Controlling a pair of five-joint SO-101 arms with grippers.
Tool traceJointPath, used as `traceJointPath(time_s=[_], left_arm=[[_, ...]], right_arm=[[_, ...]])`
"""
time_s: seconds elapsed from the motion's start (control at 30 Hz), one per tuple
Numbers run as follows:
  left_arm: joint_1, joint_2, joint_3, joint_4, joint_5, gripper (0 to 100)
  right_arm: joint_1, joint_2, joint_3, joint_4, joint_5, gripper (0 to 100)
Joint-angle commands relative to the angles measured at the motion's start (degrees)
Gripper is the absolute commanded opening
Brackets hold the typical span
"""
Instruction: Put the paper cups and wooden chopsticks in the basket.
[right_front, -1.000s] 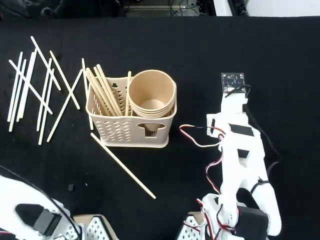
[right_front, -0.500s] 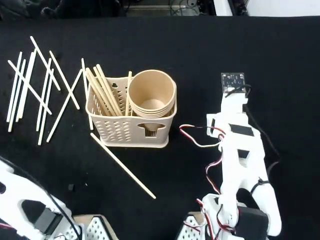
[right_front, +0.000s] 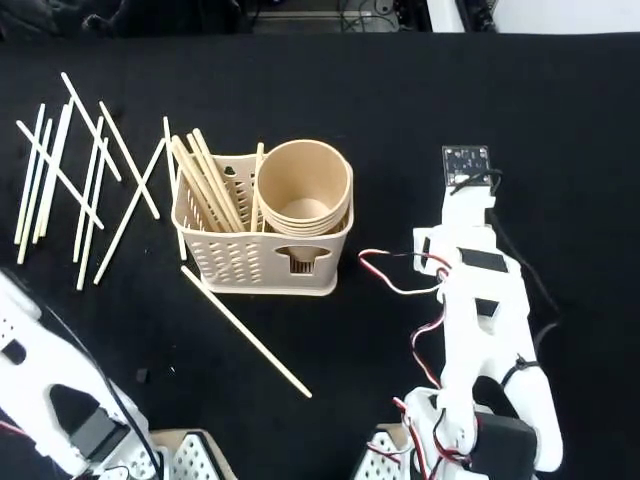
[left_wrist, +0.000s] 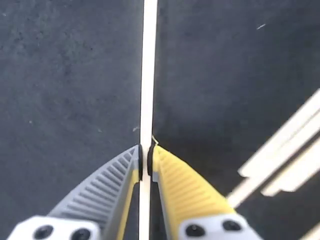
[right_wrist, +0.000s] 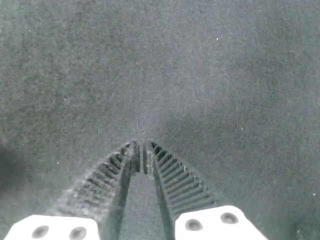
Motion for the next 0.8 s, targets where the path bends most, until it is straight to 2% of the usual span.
traceJointPath(time_s=[0.0, 0.2, 0.43, 0.5, 0.6, 0.77], left_arm=[[3.38, -12.57, 10.15, 0.70, 7.21, 3], [9.45, -32.88, 39.96, 0.44, 9.85, 3], [18.77, -57.14, 59.12, 0.26, 10.55, 3], [21.49, -63.56, 64.31, -0.26, 13.19, 3], [25.63, -73.49, 73.27, -5.01, 15.56, 3], [32.22, -92.22, 89.36, -15.82, 15.65, 3]], right_arm=[[-0.79, -1.36, -0.31, -0.97, 0.70, 3.5], [-0.79, -1.36, -0.31, -0.97, 0.70, 3.5], [-0.79, -1.36, -0.31, -0.97, 0.70, 3.5], [-0.79, -1.36, -0.31, -0.97, 0.70, 3.5], [-0.79, -1.36, -0.31, -0.97, 0.70, 3.5], [-0.88, -1.36, -0.31, -0.97, 0.70, 3.5]])
